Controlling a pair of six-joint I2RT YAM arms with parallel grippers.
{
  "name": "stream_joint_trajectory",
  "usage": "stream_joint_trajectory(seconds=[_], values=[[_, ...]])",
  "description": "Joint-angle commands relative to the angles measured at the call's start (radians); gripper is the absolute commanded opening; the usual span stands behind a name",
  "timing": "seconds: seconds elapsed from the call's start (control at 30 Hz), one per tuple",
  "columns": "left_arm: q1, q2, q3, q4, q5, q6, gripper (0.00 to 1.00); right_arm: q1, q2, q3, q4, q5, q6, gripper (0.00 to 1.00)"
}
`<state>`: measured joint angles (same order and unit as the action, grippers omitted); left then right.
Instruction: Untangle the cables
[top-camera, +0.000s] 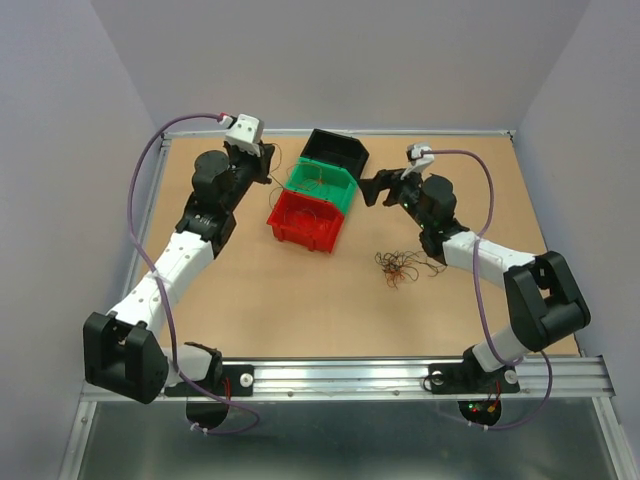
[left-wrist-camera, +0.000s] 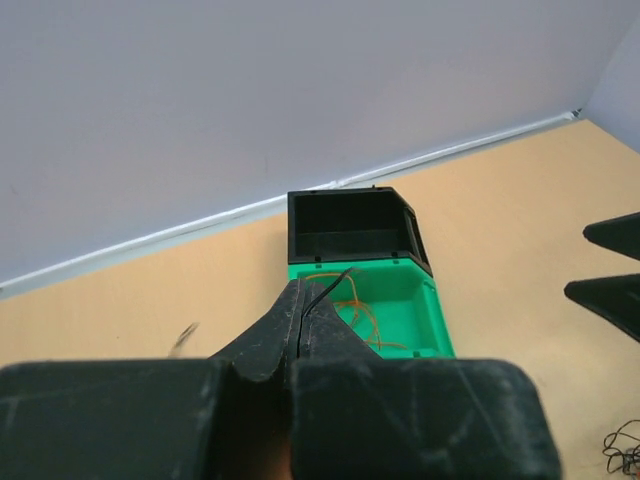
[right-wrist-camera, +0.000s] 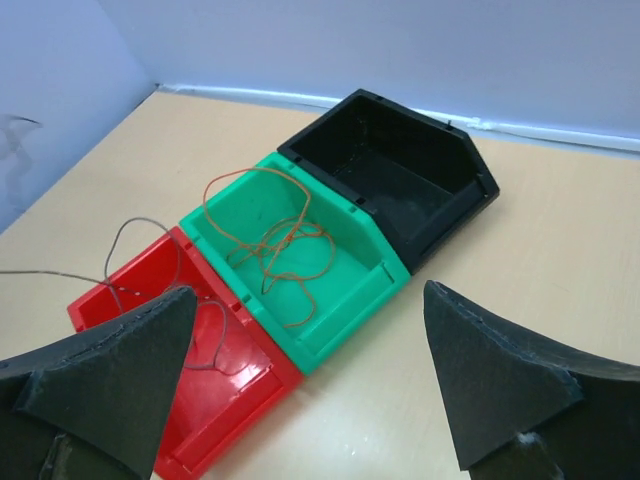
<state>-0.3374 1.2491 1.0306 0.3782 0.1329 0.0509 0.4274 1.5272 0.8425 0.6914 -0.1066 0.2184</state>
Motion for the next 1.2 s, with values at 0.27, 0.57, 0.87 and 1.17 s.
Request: stream_joint_trajectory(seconds=[0.27,0.57,0.87,1.17], values=[[-0.043,0.062,0.074,-0.016,0.056,0.084,0.0,-0.006,-0.035,-0.031,0.233,-0.45,0.013,1.0],[-0.162,0.098,0.092,-0.079,0.079,0.204,0.0,0.011,0.022,0.056,0.347,-0.617,0.072,1.0],[-0.195,0.124,0.121,-0.122,0.073,0.225,0.0,0.088,0.08,0.125,0.303,-0.594,0.009,1.0],[-0.199,0.142,0.158,-0.157,-0.021,0.193,0.0,0.258,0.114,0.219,0.037,-0.313,-0.243,1.0]])
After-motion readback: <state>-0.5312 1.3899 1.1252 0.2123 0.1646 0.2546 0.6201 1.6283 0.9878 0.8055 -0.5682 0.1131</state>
